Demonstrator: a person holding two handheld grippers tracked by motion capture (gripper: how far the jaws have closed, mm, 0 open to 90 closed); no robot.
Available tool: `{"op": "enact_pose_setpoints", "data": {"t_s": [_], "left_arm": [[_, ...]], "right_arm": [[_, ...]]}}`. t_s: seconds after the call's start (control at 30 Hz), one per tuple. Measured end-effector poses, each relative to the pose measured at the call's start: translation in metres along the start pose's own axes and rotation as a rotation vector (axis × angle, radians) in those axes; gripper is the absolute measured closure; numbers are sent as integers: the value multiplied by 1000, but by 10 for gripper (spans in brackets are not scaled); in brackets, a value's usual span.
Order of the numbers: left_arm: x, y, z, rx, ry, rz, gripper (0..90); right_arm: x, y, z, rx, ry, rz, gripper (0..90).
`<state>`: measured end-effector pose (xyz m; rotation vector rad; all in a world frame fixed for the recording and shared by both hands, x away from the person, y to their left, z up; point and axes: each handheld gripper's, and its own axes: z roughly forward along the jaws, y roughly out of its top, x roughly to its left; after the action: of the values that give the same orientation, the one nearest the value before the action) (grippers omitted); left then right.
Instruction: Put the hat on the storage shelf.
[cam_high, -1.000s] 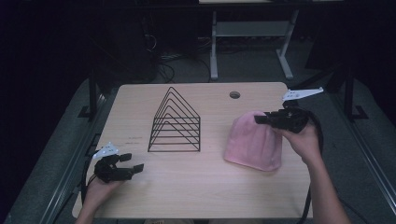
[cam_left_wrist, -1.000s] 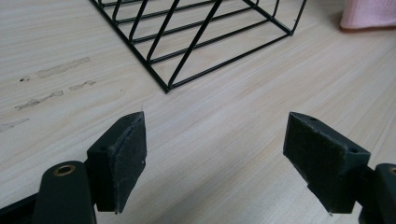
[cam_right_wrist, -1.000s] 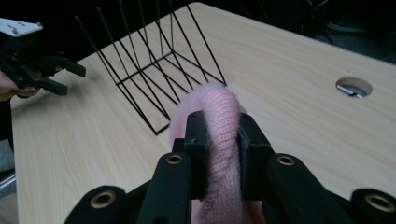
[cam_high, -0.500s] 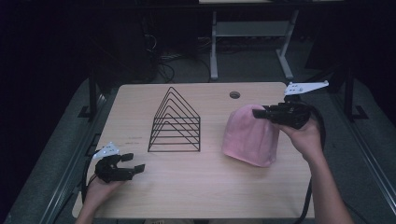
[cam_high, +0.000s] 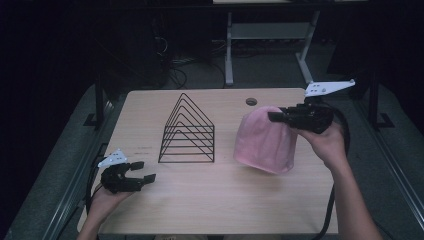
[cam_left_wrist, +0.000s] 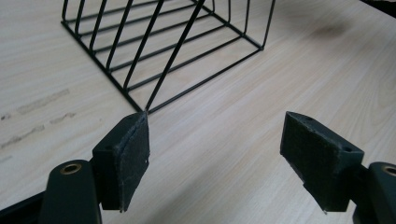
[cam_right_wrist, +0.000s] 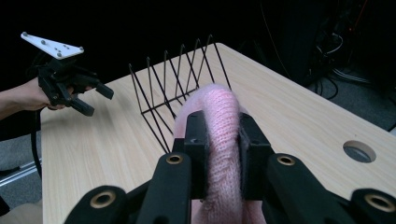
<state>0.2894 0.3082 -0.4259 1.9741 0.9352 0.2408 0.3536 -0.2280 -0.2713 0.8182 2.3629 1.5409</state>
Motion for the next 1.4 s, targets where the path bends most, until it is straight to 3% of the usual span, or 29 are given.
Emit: {"op": "enact_pose_setpoints", "data": {"t_s": [0.37,0.57,0.73,0.97,1.27,1.4], "left_arm": [[-14,17,-6,-11,-40,48,236],[-28,34,-12,-9,-65,119,236],[-36,47,-18,-22,-85,151,236],[-54,72,-26,-37,-144,217,236],[-75,97,-16,-39,-196,288,236],[-81,103,-9,-37,-216,299,236]], "right_arm": [[5,10,-8,-11,1,-21,768],[8,15,-12,-16,1,-33,767],[11,19,-13,-20,5,-45,767],[18,27,-15,-26,19,-73,767],[27,36,-14,-41,49,-94,766],[31,40,-14,-55,66,-99,766]]}}
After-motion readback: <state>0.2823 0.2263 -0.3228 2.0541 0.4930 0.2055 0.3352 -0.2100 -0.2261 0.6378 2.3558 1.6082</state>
